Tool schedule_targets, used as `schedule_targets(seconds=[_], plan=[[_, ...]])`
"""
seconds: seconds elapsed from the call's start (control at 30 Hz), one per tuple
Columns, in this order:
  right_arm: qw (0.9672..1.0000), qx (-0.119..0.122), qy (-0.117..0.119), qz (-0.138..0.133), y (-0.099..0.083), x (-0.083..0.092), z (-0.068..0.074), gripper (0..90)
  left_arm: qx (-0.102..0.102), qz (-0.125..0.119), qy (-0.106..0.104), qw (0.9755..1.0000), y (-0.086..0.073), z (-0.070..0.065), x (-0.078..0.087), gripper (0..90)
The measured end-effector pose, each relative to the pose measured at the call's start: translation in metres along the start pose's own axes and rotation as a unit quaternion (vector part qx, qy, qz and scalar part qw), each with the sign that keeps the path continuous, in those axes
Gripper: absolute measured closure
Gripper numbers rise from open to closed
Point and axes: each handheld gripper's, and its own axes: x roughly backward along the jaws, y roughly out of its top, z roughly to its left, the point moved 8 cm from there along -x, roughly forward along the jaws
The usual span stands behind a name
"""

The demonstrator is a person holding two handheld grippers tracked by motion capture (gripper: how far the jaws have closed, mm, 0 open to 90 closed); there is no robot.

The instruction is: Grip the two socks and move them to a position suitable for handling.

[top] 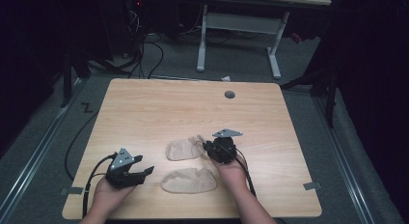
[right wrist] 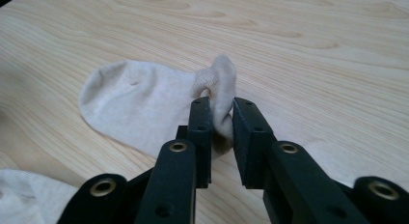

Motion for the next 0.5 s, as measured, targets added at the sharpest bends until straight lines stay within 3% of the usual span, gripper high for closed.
schedule_targets(seconds=[0.5], plan=[[0.9999,0.001,-0.013,-0.009,-0.017,0.010,-0.015,67.2,0.016,0.005,-0.002,0.9999,-0.002,0.001,-0.006,36.9]])
